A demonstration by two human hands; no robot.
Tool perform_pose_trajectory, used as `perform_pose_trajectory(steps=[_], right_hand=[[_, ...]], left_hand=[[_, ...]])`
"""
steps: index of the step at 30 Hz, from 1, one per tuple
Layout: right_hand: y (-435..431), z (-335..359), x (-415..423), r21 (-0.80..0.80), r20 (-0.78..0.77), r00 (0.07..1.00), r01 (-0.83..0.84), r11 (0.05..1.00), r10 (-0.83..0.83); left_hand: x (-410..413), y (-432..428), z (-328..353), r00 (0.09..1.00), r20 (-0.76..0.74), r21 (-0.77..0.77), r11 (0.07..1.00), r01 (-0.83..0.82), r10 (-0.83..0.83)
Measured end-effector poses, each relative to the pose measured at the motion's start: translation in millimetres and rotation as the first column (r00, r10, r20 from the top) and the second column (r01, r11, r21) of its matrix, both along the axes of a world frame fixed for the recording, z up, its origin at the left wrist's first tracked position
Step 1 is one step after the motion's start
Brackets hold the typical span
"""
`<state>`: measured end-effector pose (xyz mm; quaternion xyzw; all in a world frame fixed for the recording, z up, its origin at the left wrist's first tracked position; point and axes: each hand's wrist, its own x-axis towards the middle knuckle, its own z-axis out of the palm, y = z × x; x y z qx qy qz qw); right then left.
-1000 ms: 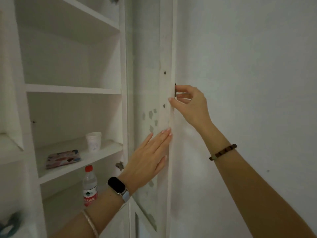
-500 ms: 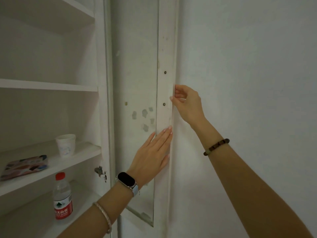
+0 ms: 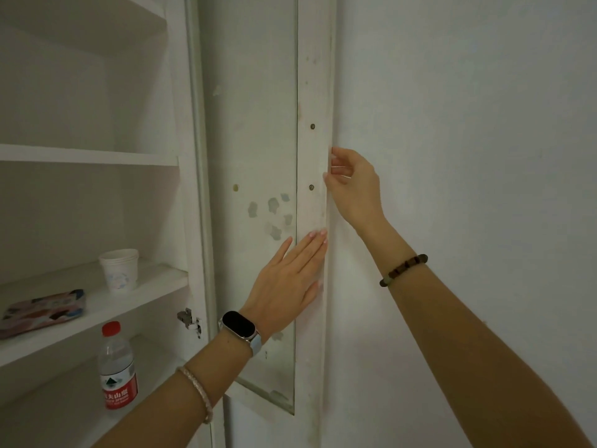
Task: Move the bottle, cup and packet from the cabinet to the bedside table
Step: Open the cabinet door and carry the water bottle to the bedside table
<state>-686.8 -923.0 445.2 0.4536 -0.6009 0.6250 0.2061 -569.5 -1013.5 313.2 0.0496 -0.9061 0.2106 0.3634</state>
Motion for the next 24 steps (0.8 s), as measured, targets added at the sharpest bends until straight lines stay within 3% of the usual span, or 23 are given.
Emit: perform_pose_trajectory(steps=[6,11,16,24], right_hand=[[7.0,-32.3,32.3,-0.064,-0.237,0.966,0.088,0.994,-0.101],[-5.8,-86.9,53.0,0.115,-0.36,0.933,0.048,0.992,-0.004],[-35.7,-147.3,65.1,0.288,-0.37,0.925,0.02,0.957,0.092],[-85.2,-222.2,97.4,0.542,-0.312,0.924,-0.018,0.84,0.221]], left_hand=[[29.7,-17.6,-19.2,1.0,-0.011,0.102,0.995,-0.017,0.018],[79.8,-45.1,-60.2,0.988,-0.024,0.23,0.962,-0.144,0.154],[140.2,-59.4,-99.4,0.961,-0.066,0.348,0.909,-0.232,0.27],[218.9,-82.6,-156.3,0.851,0.013,0.433,0.764,-0.478,0.525]])
